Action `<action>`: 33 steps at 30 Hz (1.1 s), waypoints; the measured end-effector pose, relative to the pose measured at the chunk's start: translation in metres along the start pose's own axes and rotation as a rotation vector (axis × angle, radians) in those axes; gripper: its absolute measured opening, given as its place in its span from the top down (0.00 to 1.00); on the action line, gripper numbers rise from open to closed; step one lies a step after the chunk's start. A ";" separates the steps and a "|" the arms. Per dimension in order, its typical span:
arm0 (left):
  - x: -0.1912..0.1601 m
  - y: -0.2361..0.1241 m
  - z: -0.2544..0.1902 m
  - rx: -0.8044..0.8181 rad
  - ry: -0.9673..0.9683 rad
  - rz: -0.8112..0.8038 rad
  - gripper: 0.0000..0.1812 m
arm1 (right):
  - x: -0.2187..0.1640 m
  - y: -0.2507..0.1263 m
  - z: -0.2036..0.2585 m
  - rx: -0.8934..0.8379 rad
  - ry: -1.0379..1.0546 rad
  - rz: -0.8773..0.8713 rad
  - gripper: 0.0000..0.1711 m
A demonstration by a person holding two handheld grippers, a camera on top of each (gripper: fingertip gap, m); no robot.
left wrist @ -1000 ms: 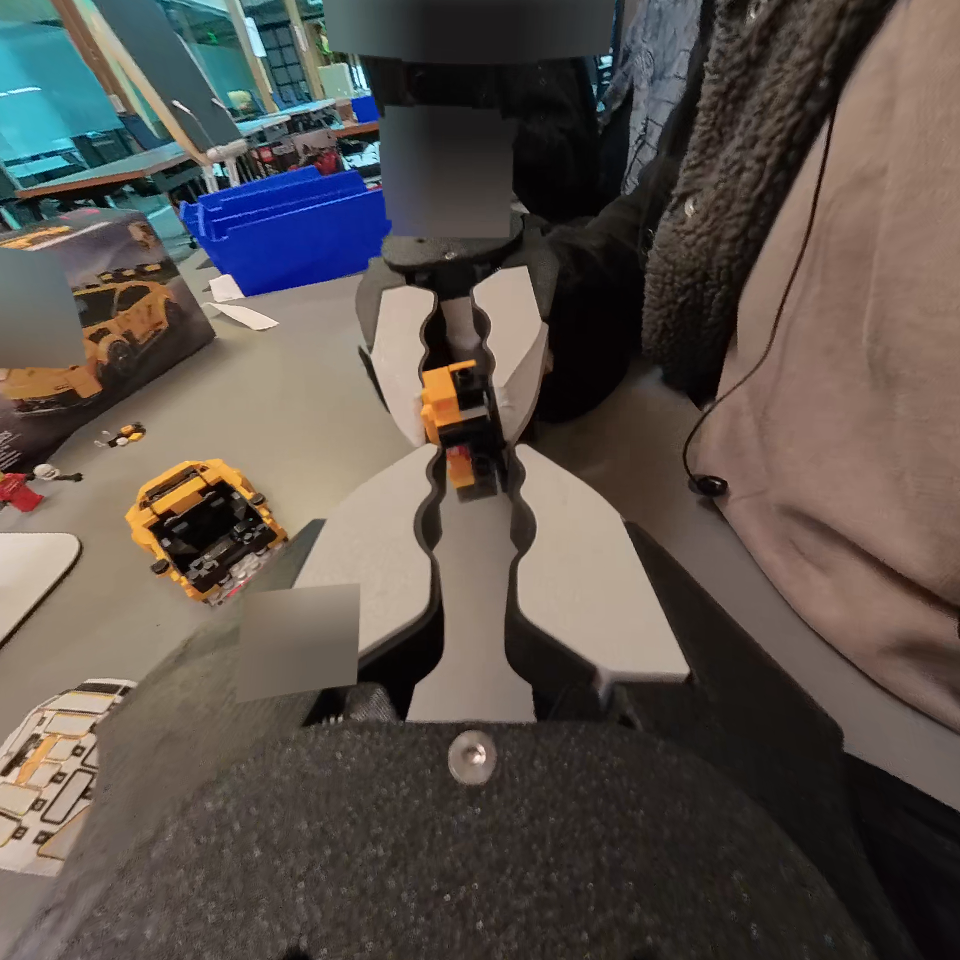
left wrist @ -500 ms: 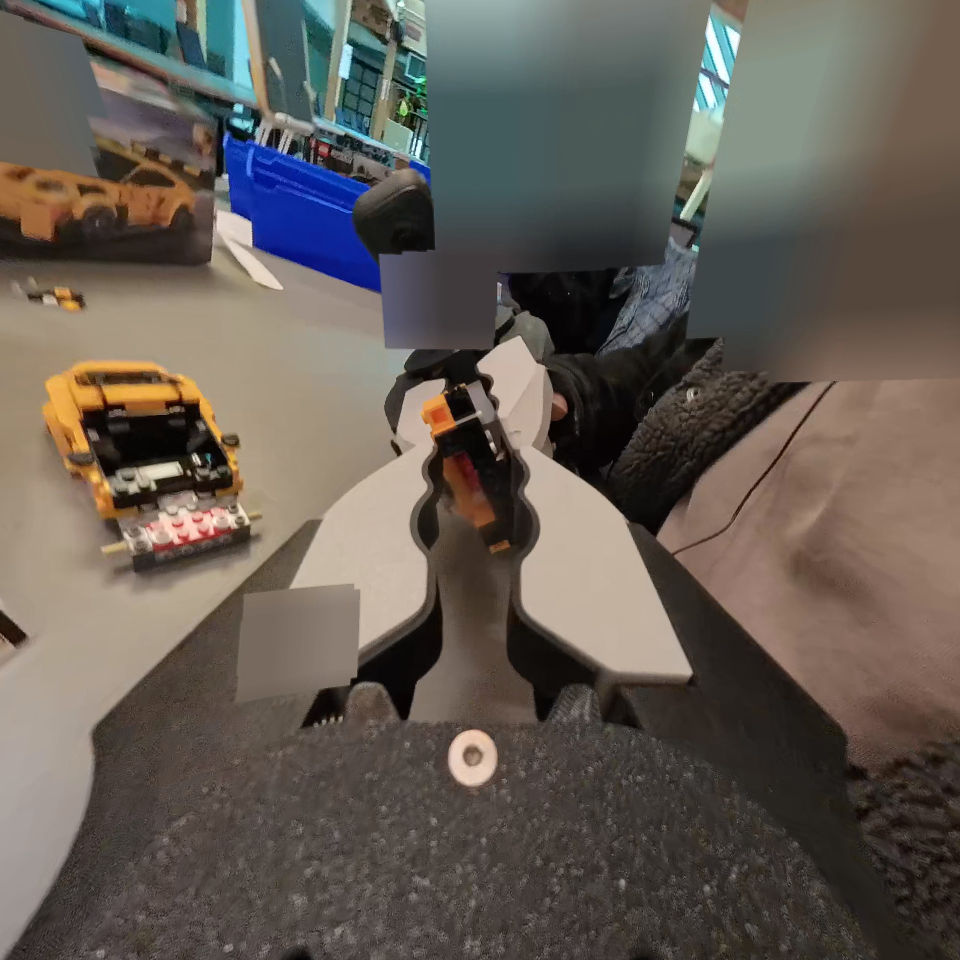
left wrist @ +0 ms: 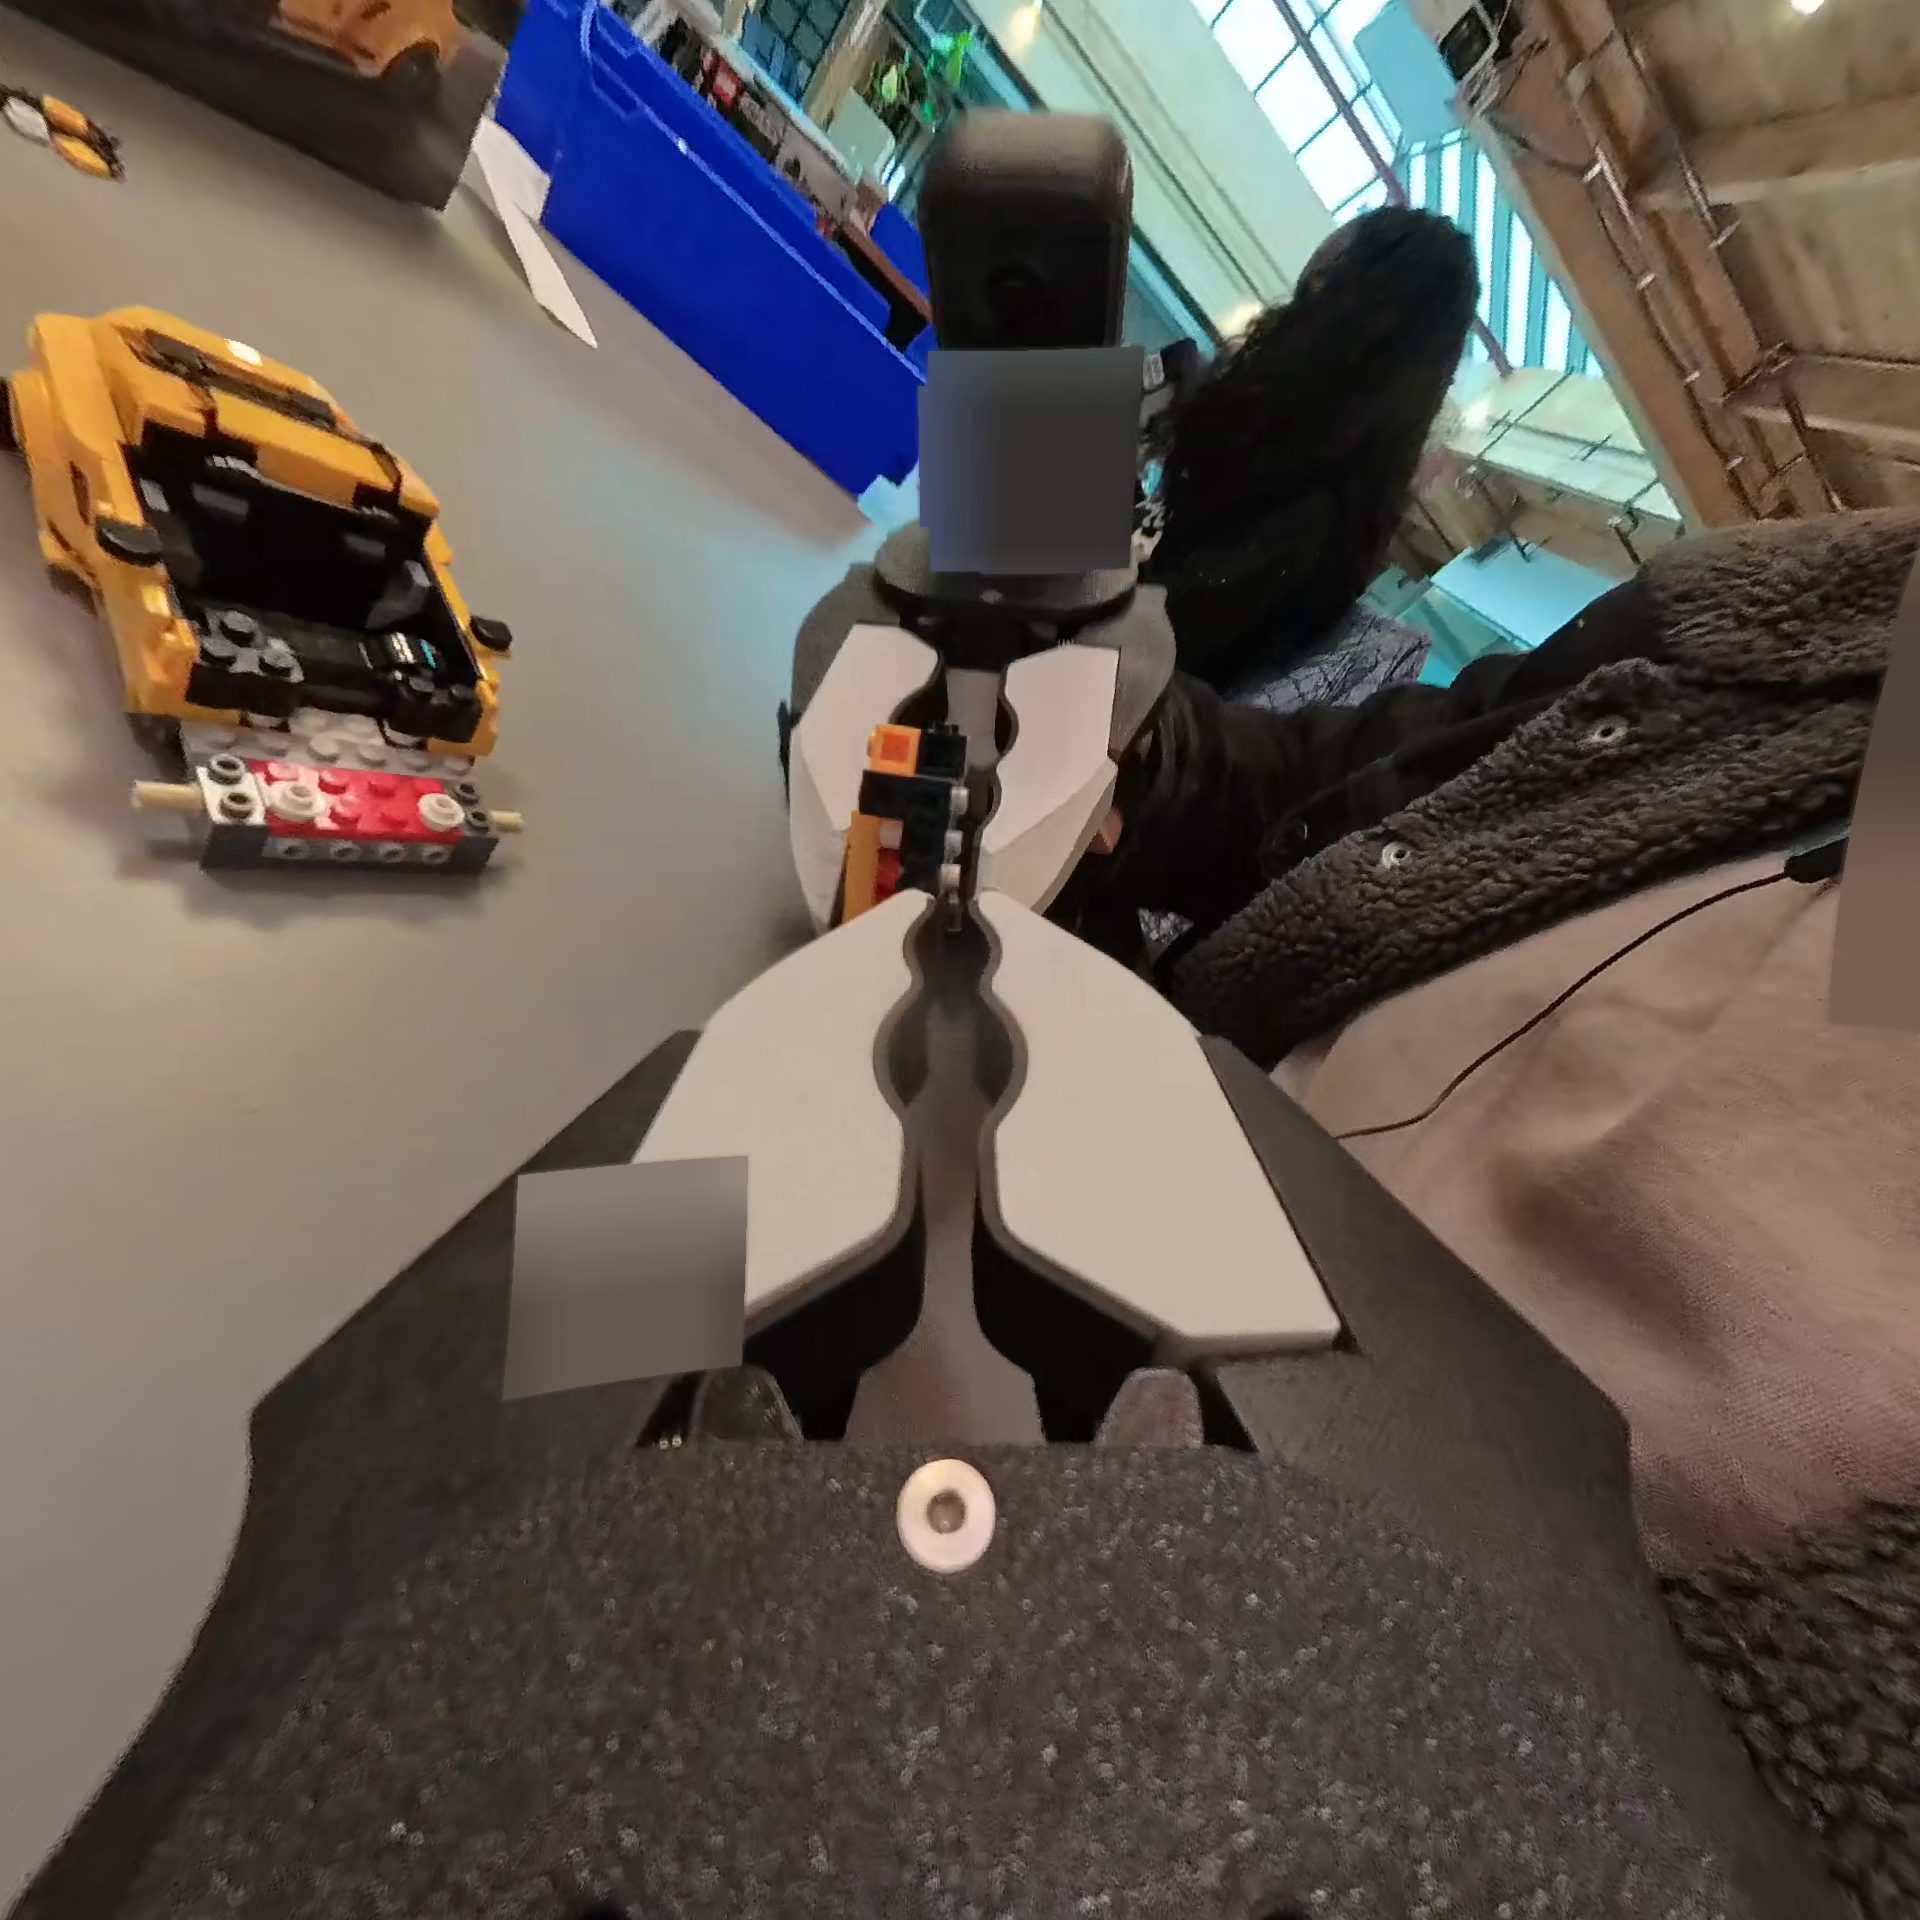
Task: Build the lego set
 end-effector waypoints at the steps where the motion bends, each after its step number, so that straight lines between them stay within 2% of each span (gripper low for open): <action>1: -0.002 0.000 0.001 0.008 -0.004 0.019 0.98 | -0.001 0.000 -0.001 0.007 0.010 0.032 0.85; 5: -0.005 -0.004 0.004 0.044 0.020 0.070 0.92 | -0.008 -0.002 -0.006 0.069 0.073 0.253 0.85; 10: -0.017 0.000 0.007 0.040 0.113 0.229 0.88 | -0.014 0.005 -0.001 0.223 0.125 0.631 0.85; 15: -0.042 0.002 0.000 0.046 0.530 0.464 0.81 | -0.018 0.022 -0.001 0.317 0.083 0.913 0.85; 19: -0.052 0.001 0.002 0.103 0.785 0.516 0.79 | -0.024 0.034 0.001 0.345 0.036 1.042 0.85; 25: -0.064 0.006 -0.003 0.088 0.979 0.535 0.81 | -0.028 0.048 -0.002 0.358 0.040 1.073 0.84; 29: -0.067 0.004 0.002 0.106 0.945 0.572 0.81 | -0.021 0.046 -0.007 0.346 0.025 1.023 0.81; 33: -0.070 0.002 0.006 0.126 0.880 0.605 0.82 | -0.006 0.033 -0.016 0.231 -0.085 0.889 0.78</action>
Point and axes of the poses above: each gripper's, where its closed fingertips meet, y out along the fingers, x out of its top, z = x × y across the jaws, the point moved 5 cm from there along -y, back along the fingers, and after that the axes turned 1 degree about y, right-handed, at the moved point
